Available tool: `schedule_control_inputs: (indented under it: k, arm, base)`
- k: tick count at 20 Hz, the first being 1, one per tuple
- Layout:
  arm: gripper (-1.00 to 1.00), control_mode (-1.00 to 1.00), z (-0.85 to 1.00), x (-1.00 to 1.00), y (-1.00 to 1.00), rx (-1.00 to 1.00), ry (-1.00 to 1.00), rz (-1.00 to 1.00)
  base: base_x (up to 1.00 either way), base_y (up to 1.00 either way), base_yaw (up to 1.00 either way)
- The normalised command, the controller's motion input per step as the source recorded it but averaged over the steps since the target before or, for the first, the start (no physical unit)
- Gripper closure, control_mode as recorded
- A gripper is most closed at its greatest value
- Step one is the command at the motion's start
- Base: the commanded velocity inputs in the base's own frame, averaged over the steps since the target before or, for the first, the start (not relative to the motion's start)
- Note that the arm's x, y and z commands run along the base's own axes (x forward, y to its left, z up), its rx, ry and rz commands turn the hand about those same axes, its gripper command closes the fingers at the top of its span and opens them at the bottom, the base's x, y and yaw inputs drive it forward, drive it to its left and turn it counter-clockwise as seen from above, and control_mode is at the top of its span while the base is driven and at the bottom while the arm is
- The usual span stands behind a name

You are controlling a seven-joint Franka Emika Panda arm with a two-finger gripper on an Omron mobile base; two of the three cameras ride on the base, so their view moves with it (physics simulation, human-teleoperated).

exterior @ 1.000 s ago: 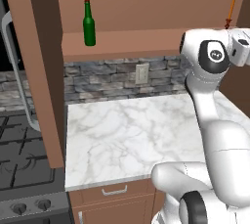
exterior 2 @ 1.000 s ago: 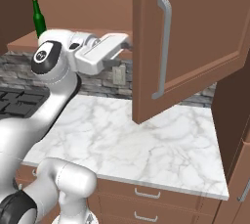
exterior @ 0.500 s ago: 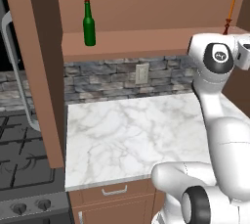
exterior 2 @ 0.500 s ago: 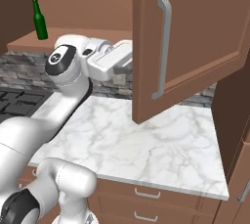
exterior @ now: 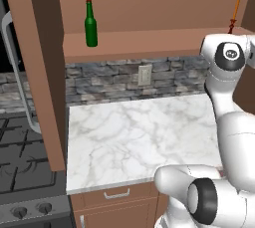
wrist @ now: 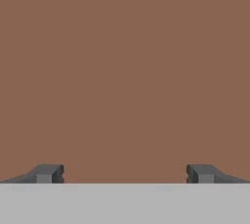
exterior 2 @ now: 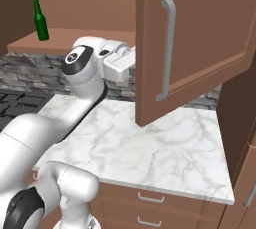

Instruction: Get the candle and the beer from the cabinet and move them to the dining counter.

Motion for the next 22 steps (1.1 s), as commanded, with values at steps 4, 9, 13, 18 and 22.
schedule_control_inputs:
  k: [4, 9, 13, 18, 22]
  arm:
    - [-1.0, -1.0, 0.0, -0.02, -0.38, 0.02, 0.08, -0.01]
    - [-1.0, -1.0, 0.0, -0.05, -0.39, 0.01, 0.05, 0.0]
    - [-1.0, -1.0, 0.0, -0.13, -0.42, 0.02, 0.02, 0.0]
    - [-1.0, -1.0, 0.0, -0.11, -0.41, 0.02, 0.01, 0.0]
    - [-1.0, -1.0, 0.0, -0.12, -0.39, 0.04, 0.0, 0.0]
  base:
    - [0.0, 0.0, 0.0]
    - [0.0, 0.0, 0.0]
    - [0.0, 0.0, 0.0]
    - [0.0, 0.0, 0.0]
    - [0.0, 0.0, 0.0]
